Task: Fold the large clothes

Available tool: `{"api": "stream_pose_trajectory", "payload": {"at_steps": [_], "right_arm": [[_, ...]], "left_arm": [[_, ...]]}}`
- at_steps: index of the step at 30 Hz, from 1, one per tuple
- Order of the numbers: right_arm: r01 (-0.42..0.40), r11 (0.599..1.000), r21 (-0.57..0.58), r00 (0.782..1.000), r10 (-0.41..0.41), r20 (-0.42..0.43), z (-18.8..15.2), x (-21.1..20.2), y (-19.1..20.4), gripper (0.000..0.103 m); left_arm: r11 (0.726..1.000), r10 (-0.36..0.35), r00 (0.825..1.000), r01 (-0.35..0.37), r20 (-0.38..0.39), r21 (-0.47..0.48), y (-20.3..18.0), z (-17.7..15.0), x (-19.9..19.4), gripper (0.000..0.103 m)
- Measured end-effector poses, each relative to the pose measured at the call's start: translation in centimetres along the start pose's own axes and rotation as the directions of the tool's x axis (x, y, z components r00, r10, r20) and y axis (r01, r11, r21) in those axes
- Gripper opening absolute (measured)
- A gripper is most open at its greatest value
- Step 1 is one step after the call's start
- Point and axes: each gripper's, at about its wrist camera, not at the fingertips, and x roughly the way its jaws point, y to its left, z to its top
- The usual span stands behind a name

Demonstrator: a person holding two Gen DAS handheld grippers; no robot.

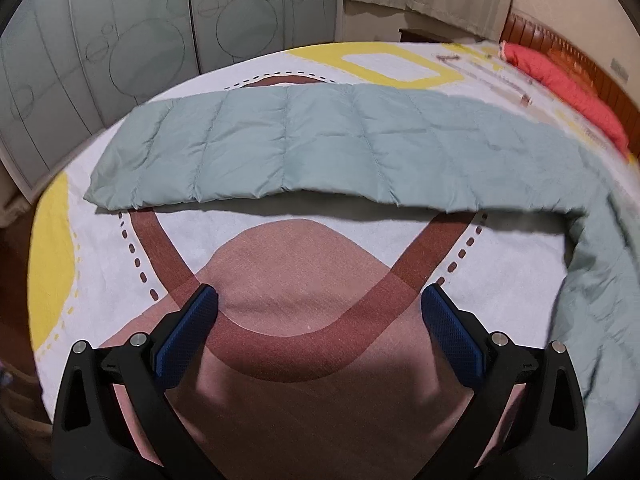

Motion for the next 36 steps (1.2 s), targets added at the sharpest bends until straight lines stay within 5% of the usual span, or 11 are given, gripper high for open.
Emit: {"api": "stream_pose_trajectory", "payload": {"at_steps": [5,7,14,16,18,19,21,24,28,31,36], "right_arm": [[-0.006,1.0,0.002,1.0,0.006,0.009,0.0,0.0,0.1,0.066],[-0.007,1.0,0.002,1.0,0.007,0.012,-0.2,0.1,0.2,0.066],[-0.004,1.0,0.001,1.0,0.004,0.017,-0.3,0.1,0.3,0.067],[-0.005,1.0,0.001,1.0,0.005,0.018,-0.4,0.1,0.4,0.067],[-0.005,1.0,0.002,1.0,0.005,0.02,-0.4,0.0,0.4,0.067],[-0.005,1.0,0.003,1.0,0.005,0.02,-0.4,0.0,0.4,0.067],[-0.006,1.0,0.002,1.0,0.006,0.02,-0.4,0.0,0.4,0.067],[-0.005,1.0,0.002,1.0,0.005,0.021,-0.4,0.0,0.4,0.067],[-0.006,1.0,0.002,1.0,0.006,0.022,-0.3,0.0,0.4,0.067],[-0.006,1.0,0.003,1.0,0.006,0.023,-0.3,0.0,0.3,0.067],[-0.01,1.0,0.007,1.0,0.01,0.025,-0.2,-0.1,0.3,0.067]], "left_arm": [[0.964,-0.12,0.988,0.139,0.093,-0.226,5.4,1.8,-0.4,0.097],[0.949,-0.105,0.99,0.128,0.095,-0.287,7.4,2.5,0.2,0.095],[0.816,-0.198,0.959,0.275,0.2,-0.508,14.1,4.4,2.2,0.094],[0.805,-0.165,0.963,0.256,0.213,-0.535,14.5,4.5,2.1,0.08],[0.8,-0.127,0.968,0.228,0.214,-0.555,15.0,4.7,2.2,0.048],[0.795,-0.138,0.966,0.24,0.219,-0.557,15.4,4.9,2.5,0.04],[0.799,-0.117,0.971,0.216,0.208,-0.561,15.9,5.2,2.8,0.021],[0.834,-0.093,0.973,0.191,0.21,-0.518,15.4,6.3,2.6,0.006],[0.892,-0.084,0.96,0.192,0.266,-0.41,12.4,7.9,0.9,0.005],[0.935,-0.137,0.932,0.233,0.335,-0.267,7.7,8.9,-1.5,0.004],[0.947,-0.284,0.884,0.318,0.372,-0.033,-1.2,9.4,-4.6,0.004]]}}
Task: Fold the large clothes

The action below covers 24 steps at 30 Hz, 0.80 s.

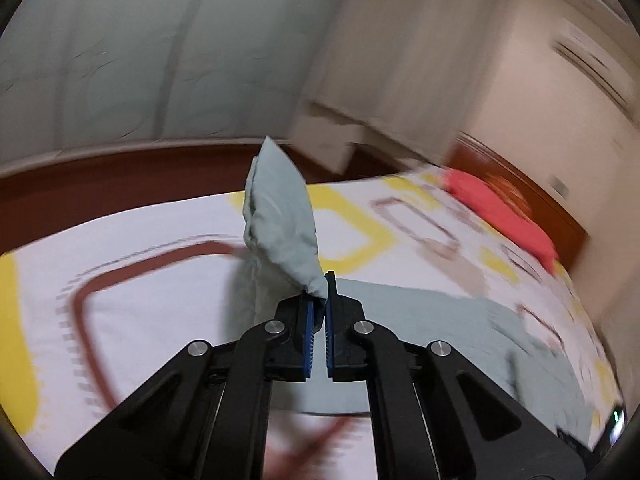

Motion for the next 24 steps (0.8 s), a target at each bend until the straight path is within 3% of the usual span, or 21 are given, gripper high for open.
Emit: {"api": "stream_pose_trajectory", "payload": {"at_steps": [4,7,11,14,19,22,23,24], "right_arm": [[-0.003,1.0,0.004,1.0,0.003,0.002,0.0,-0.1,0.0,0.067],[-0.009,1.0,0.01,1.0,0.009,0.004,0.0,-0.1,-0.1,0.067],[-0.014,1.0,0.015,1.0,0.014,0.006,-0.1,-0.1,-0.1,0.067],[-0.024,0.999,0.022,1.0,0.024,0.008,-0.1,-0.1,-0.3,0.067],[-0.034,0.999,0.03,0.999,0.034,0.01,-0.1,0.0,-0.4,0.067],[-0.04,0.999,0.031,0.999,0.039,0.011,-0.1,0.0,-0.5,0.069],[-0.04,0.999,0.03,0.999,0.04,0.01,-0.1,0.0,-0.4,0.069],[-0.04,0.999,0.03,0.999,0.039,0.01,-0.1,0.0,-0.4,0.07]], "left_arm": [[0.983,-0.119,0.992,0.122,-0.031,0.14,-7.8,-1.8,0.2,0.004],[0.947,-0.204,0.975,0.22,-0.091,0.235,-13.9,-4.2,0.8,0.004],[0.897,-0.261,0.954,0.296,-0.148,0.329,-19.7,-7.5,1.2,0.004],[0.853,-0.278,0.941,0.334,-0.194,0.4,-23.5,-10.5,2.1,0.004],[0.796,-0.256,0.922,0.372,-0.291,0.478,-26.7,-15.4,3.8,0.004],[0.771,-0.242,0.907,0.396,-0.346,0.498,-27.1,-16.7,4.4,0.005],[0.767,-0.24,0.902,0.402,-0.357,0.5,-27.5,-17.0,4.6,0.01],[0.765,-0.252,0.896,0.416,-0.366,0.492,-27.4,-17.0,4.3,0.022]]}}
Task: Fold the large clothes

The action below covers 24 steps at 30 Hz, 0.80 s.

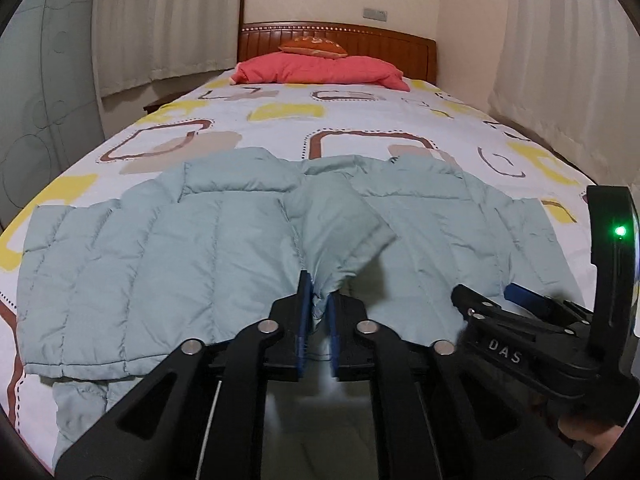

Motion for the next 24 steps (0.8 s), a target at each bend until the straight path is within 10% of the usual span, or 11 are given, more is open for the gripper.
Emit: {"api": "stream_pose_trajectory", "payload": {"at_steps": [3,9,24], "right_arm": [[0.0,1.0,0.003,1.0,0.0,-0.002,0.0,0.0,0.0,0.07],[0.007,1.0,0.018,1.0,-0.007,-0.007,0.2,-0.9,-0.1,0.07],[-0.189,0.982,-0.005,0.981,0.188,-0.048,2.7,-1.4,8.9,0.07]], "left_arm": [[1.0,-0.021,0.999,0.022,0.025,-0.022,0.4,-0.2,-1.6,0.055],[0.996,-0.038,0.998,0.041,0.039,-0.076,3.1,-0.7,-5.8,0.055],[0.895,0.283,0.959,-0.258,0.015,-0.365,20.3,-2.3,-9.4,0.06]]}}
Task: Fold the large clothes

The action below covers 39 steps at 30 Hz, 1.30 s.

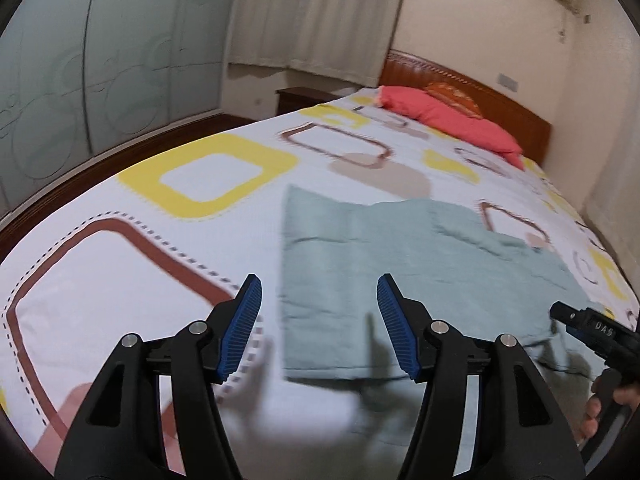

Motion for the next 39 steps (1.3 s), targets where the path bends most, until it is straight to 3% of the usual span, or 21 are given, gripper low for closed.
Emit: {"api": "stream_pose_trajectory", "payload": {"at_steps": [4,6,7,8,9,15,20,30,39], "right_arm": [[-0.028,1.0,0.008,0.998,0.028,-0.06,-0.3,2.5,1.4,0.069],[-0.033,0.999,-0.019,0.998,0.032,-0.062,-0.5,3.0,2.1,0.035],[-0.044,0.998,-0.033,0.997,0.042,-0.069,-0.6,3.1,2.5,0.029],[-0.059,0.997,-0.045,0.996,0.056,-0.074,-0.7,3.0,2.8,0.016],[-0.072,0.996,-0.05,0.995,0.068,-0.072,-0.7,2.8,2.9,0.012],[-0.047,0.995,-0.086,0.996,0.053,0.065,0.4,-2.1,1.7,0.01],[0.027,0.999,-0.037,0.993,-0.022,0.117,1.5,-4.9,-3.4,0.01],[0.157,0.986,0.058,0.984,-0.161,0.074,1.4,-5.0,-12.5,0.01],[0.183,0.979,0.087,0.983,-0.184,0.012,0.0,-2.8,-15.2,0.012]], "left_arm": [[1.0,0.021,0.999,-0.022,-0.032,-0.017,1.3,-0.5,1.2,0.06],[0.999,0.021,0.999,-0.022,-0.042,-0.023,1.4,-0.7,1.5,0.06],[0.999,0.019,0.999,-0.021,-0.044,-0.027,1.4,-0.8,1.6,0.06],[0.999,0.019,0.999,-0.02,-0.044,-0.027,1.5,-0.8,1.5,0.06],[0.999,0.018,0.999,-0.019,-0.044,-0.027,1.6,-0.7,1.6,0.06],[0.999,-0.001,1.0,0.001,-0.006,-0.037,1.4,0.0,0.3,0.061],[0.999,-0.027,1.0,0.027,-0.003,-0.017,-0.2,0.4,-0.1,0.062],[0.996,-0.06,0.997,0.063,-0.046,0.067,-4.7,-0.4,1.2,0.062],[0.989,-0.048,0.994,0.061,-0.094,0.133,-7.3,-1.5,3.1,0.062]]}}
